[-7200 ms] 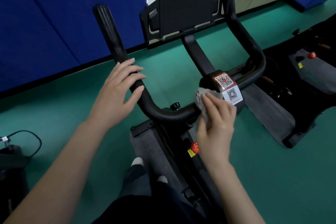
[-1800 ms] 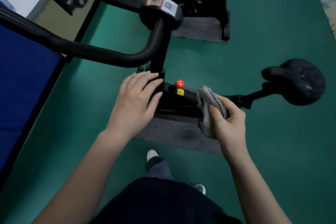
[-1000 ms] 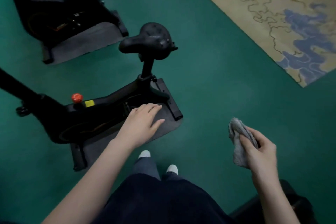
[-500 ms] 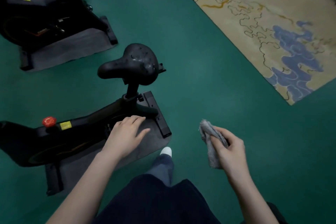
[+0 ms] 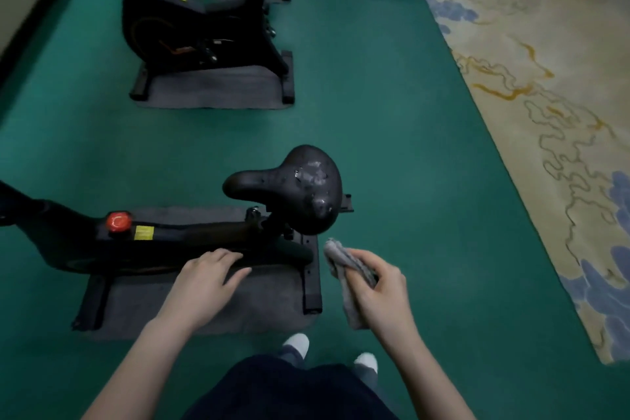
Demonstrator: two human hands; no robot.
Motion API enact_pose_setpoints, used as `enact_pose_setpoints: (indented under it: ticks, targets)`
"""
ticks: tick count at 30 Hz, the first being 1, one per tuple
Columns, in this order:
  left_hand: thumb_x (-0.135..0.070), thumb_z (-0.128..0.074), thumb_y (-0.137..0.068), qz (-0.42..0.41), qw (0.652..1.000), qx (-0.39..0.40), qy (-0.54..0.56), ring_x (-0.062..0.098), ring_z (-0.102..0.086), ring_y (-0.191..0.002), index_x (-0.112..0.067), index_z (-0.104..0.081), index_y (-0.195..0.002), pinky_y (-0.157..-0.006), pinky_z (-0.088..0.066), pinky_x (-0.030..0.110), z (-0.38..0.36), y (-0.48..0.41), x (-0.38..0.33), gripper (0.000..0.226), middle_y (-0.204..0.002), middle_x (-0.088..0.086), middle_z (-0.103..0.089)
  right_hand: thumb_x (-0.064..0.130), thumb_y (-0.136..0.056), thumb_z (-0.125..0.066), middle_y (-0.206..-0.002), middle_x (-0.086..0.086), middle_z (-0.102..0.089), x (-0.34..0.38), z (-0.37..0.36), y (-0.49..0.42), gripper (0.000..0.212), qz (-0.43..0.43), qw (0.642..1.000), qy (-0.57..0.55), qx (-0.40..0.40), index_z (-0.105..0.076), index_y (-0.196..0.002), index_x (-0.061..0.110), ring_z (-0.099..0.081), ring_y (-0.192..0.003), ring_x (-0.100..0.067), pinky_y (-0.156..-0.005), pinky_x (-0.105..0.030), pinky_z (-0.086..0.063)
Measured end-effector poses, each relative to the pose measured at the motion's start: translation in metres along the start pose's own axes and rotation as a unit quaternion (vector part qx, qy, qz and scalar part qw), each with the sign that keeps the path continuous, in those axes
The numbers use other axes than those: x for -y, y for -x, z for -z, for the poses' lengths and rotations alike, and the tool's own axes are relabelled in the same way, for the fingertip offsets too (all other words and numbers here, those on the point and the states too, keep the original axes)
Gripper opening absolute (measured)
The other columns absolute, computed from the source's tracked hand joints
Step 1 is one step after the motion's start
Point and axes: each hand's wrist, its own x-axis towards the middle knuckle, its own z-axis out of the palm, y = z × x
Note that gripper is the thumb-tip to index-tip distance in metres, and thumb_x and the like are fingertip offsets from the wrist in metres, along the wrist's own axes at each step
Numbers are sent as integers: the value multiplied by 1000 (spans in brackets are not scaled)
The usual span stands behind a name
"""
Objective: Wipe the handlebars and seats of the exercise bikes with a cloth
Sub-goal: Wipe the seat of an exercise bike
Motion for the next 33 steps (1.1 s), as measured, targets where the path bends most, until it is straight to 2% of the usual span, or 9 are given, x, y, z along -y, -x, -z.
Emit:
enact_pose_setpoints:
  ticks: [2, 6, 12, 17, 20, 24, 27, 29, 33]
  targets:
    - [-47, -42, -95, 43, 998, -13, 47, 11, -51, -118, -23, -52, -132, -96, -42, 28, -1, 0, -2, 45, -131, -11, -52, 3, -84, -62, -95, 7, -72, -2, 3, -14, 28, 15, 999, 5, 30, -72, -95, 27, -65, -91, -5, -77, -10, -47]
    - [-47, -45, -94, 118, 989, -32, 88, 10, -53, -114, -24, -52, -131, -90, -45, 29, -10, 1, -24, 44, -130, -13, -51, 0, -82, -63, -91, 11, -72, -10, 28, -44, 40, 54, 995, 11, 82, -68, -87, 39, -65, -89, -1, -75, -8, -45]
    - [-48, -42, -95, 214, 966, -53, 132, 11, -51, -116, -24, -49, -134, -92, -44, 29, -44, -16, -108, 46, -133, -10, -49, 0, -83, -63, -95, 10, -73, -43, 121, -101, 28, 66, 985, 18, 156, -74, -96, 23, -67, -93, -5, -85, -27, -52]
    - [-49, -40, -95, 263, 947, -83, 163, 15, -46, -124, -25, -42, -139, -100, -41, 32, -64, -42, -196, 50, -140, -6, -45, -1, -82, -62, -89, 15, -74, -71, 216, -149, 34, 64, 984, 16, 164, -73, -90, 31, -68, -91, -3, -81, -21, -51]
    - [-50, -39, -96, 265, 947, -97, 150, 15, -47, -124, -26, -41, -140, -101, -41, 35, -66, -58, -233, 51, -140, -7, -45, -1, -82, -62, -87, 12, -75, -86, 250, -175, 33, 43, 987, 8, 153, -74, -88, 29, -69, -90, -7, -81, -25, -52]
    - [-49, -39, -96, 289, 941, -113, 134, 14, -46, -124, -25, -42, -139, -102, -38, 33, -71, -66, -259, 50, -139, -7, -46, -1, -83, -62, -87, 10, -75, -94, 261, -202, 31, 40, 983, 13, 178, -74, -88, 27, -69, -91, -11, -84, -30, -52]
    - [-50, -38, -96, 320, 933, -119, 114, 14, -45, -125, -23, -42, -139, -102, -37, 31, -78, -66, -264, 51, -139, -7, -47, 0, -83, -62, -86, 13, -75, -88, 251, -217, 32, 50, 972, 23, 230, -74, -85, 30, -69, -88, -5, -77, -16, -51]
    - [-51, -37, -96, 341, 926, -118, 109, 14, -44, -125, -23, -42, -140, -102, -36, 31, -82, -67, -264, 52, -139, -6, -47, 2, -83, -62, -85, 14, -74, -82, 242, -227, 31, 60, 962, 31, 266, -74, -85, 31, -68, -86, -1, -73, -12, -49]
    - [-52, -37, -95, 385, 906, -126, 123, 15, -41, -129, -21, -37, -143, -103, -34, 31, -82, -82, -254, 57, -143, -5, -43, -3, -82, -62, -88, 10, -75, -68, 221, -259, 31, 88, 950, 51, 296, -74, -91, 24, -69, -91, -7, -86, -27, -52]
